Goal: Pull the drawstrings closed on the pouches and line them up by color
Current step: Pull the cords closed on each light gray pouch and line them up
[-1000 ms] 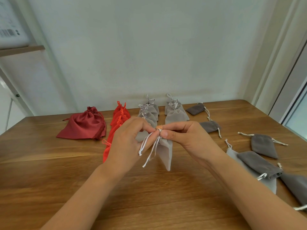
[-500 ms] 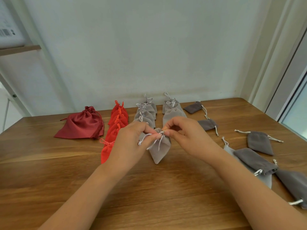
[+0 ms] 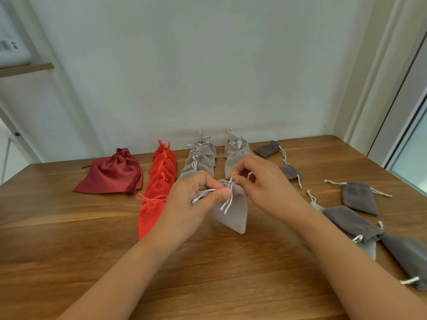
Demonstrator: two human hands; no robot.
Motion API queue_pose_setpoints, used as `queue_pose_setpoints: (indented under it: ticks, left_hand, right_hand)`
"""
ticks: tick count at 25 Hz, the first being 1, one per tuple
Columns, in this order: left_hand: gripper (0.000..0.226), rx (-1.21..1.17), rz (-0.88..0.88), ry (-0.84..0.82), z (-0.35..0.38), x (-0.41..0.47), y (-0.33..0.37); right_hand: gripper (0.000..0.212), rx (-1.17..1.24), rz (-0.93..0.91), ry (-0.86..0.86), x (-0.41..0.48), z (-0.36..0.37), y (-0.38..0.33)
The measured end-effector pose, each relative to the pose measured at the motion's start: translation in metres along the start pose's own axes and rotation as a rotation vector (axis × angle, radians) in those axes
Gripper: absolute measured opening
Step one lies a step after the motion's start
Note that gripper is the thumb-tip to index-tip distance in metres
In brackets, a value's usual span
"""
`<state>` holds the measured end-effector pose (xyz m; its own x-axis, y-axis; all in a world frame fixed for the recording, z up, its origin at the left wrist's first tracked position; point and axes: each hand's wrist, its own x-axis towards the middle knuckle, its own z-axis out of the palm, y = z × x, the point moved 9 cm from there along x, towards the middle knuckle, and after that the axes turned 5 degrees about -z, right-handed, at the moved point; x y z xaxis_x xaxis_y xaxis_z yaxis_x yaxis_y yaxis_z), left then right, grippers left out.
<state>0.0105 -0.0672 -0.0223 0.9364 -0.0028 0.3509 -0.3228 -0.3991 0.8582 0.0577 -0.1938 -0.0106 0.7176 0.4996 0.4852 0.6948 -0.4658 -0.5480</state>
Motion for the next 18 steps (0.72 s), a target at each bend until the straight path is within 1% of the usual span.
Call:
queue_pose_setpoints:
  ticks: [1, 3, 4, 5, 6, 9, 10, 11, 13, 14, 16, 17, 18]
  left_hand:
    - [0.017, -0.003, 0.001, 0.0, -0.001, 0.0, 0.0]
    - [0.014, 0.069, 0.025, 0.007, -0.002, -0.002, 0.002]
    - [0.014, 0.101, 0.039, 0.014, -0.003, -0.002, 0.003]
    - [0.015, 0.101, 0.049, 0.02, -0.002, -0.003, 0.005]
    - [0.016, 0.073, 0.051, 0.024, -0.002, -0.004, 0.006]
    - [0.014, -0.073, 0.006, 0.03, -0.005, -0.002, 0.005]
    - [0.015, -0.098, 0.0, 0.02, -0.005, -0.001, 0.005]
    - [0.016, -0.113, 0.003, 0.002, -0.004, 0.0, 0.006]
    - [0.016, -0.131, 0.009, -0.035, -0.001, -0.002, 0.009]
    - [0.015, -0.128, 0.007, -0.047, 0.0, -0.002, 0.01]
    - [0.011, -0.084, 0.011, -0.064, 0.003, -0.004, 0.012]
    - [0.011, -0.058, 0.018, -0.074, 0.005, -0.005, 0.013]
    - [0.01, -0.042, 0.021, -0.081, 0.006, -0.006, 0.013]
  right_hand:
    - [0.009, 0.202, 0.087, 0.001, -0.001, 0.003, 0.007]
    - [0.014, 0.801, 0.3, -0.04, -0.005, 0.023, 0.014]
    - [0.015, 0.982, 0.357, -0.049, -0.007, 0.03, 0.014]
    - [0.016, 1.004, 0.35, -0.055, -0.007, 0.031, 0.012]
    - [0.017, 0.872, 0.277, -0.064, -0.006, 0.025, 0.01]
    - [0.009, 0.139, -0.019, -0.037, -0.001, 0.0, -0.006]
    - [0.008, -0.005, -0.072, -0.031, 0.0, -0.004, -0.009]
    - [0.006, -0.074, -0.102, -0.031, -0.001, -0.006, -0.012]
    - [0.005, -0.056, -0.121, -0.001, -0.001, -0.006, -0.012]
    - [0.007, 0.03, -0.091, 0.038, -0.002, -0.007, -0.008]
    - [0.013, 0.329, 0.073, 0.101, -0.002, -0.008, 0.009]
    - [0.015, 0.433, 0.142, 0.113, -0.003, -0.006, 0.015]
    - [0.015, 0.442, 0.168, 0.12, -0.004, -0.003, 0.018]
